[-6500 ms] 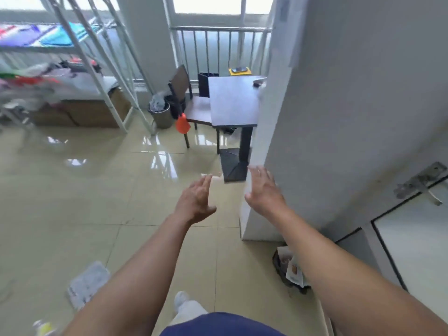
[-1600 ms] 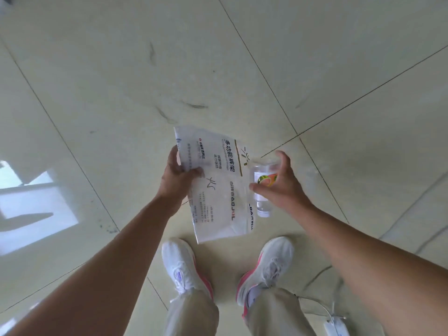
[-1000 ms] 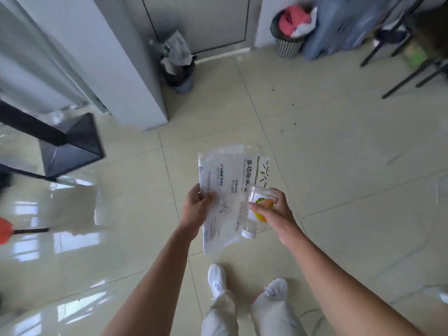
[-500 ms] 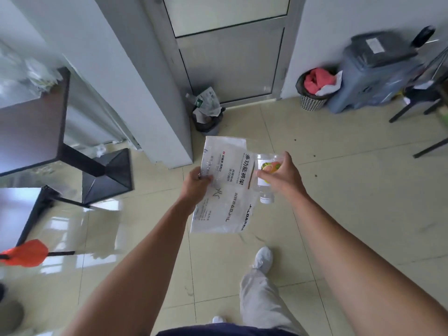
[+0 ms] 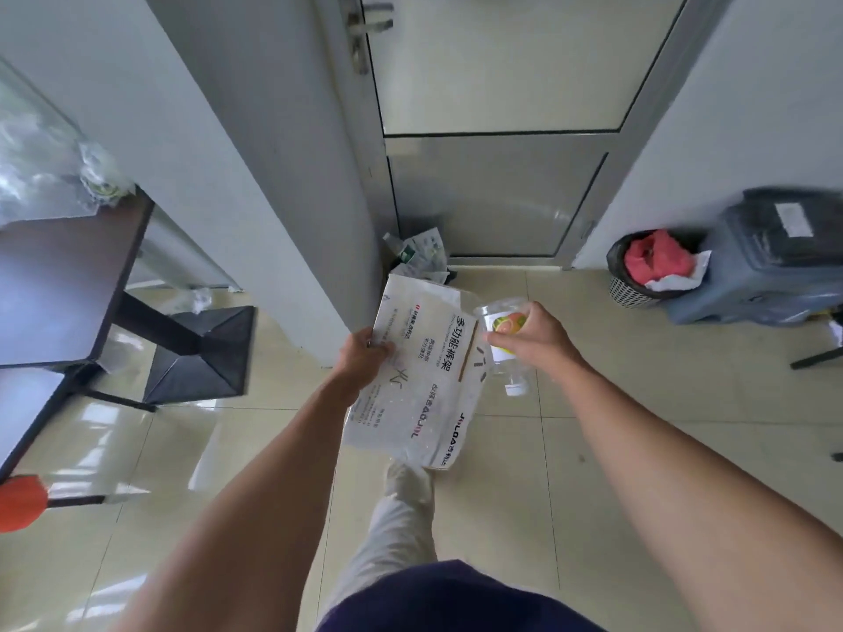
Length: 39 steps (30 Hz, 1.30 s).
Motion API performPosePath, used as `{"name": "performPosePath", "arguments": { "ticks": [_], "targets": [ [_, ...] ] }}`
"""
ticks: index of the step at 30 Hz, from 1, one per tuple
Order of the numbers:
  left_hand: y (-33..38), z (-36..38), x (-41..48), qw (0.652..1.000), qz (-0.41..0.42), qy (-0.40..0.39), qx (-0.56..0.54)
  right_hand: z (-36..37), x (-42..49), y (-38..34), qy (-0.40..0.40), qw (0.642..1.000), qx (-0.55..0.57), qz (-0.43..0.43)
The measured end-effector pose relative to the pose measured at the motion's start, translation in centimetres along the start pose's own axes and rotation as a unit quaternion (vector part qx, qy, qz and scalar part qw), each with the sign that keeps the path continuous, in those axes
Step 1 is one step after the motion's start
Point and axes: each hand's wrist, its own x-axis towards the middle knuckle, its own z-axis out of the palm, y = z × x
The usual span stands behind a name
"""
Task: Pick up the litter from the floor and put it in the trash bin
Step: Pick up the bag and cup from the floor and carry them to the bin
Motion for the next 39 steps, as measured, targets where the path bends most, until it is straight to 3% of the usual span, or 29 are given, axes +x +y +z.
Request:
{"name": "performPosePath", "arguments": {
  "ticks": [5,10,13,20,26,30,35,39],
  "targets": [
    [1.5,0.5,13.4,0.999,-0.031,-0.003,-0.013,1.2,13.1,-5.0,-0.019,0.997,-0.07,-0.006],
    [4.3,1.8,25.8,0.994,-0.09,-0.048,-0.033,3.6,25.3,-8.9,-0.027,1.0,-0.003,0.016],
    [7.7,2.5,31.3,0.992,-0.116,-0.016,-0.049,3.7,30.9,-10.7,-0.038,0.999,0.018,0.025],
    [11.7,6.2,38.6,0.961,-0.163,0.023,-0.222,2.3,43.2,-11.3,-0.166,0.974,-0.151,-0.022],
    [7.6,12.5,46.4,0.917,-0.211,0.12,-0.316,6.9,57.1,-8.1,-0.257,0.924,-0.27,-0.09],
    [5.8,16.6,52.8,0.864,-0.257,0.159,-0.402,11.8,63.6,-6.4,-0.272,0.884,-0.357,-0.132],
    [-0.5,19.1,61.9,0.809,-0.289,0.187,-0.477,18.8,69.2,-2.8,-0.233,0.918,-0.277,-0.161],
    [-8.9,21.2,67.4,0.83,-0.319,0.206,-0.409,25.8,73.2,1.4,-0.229,0.913,-0.261,-0.215]
  ]
}}
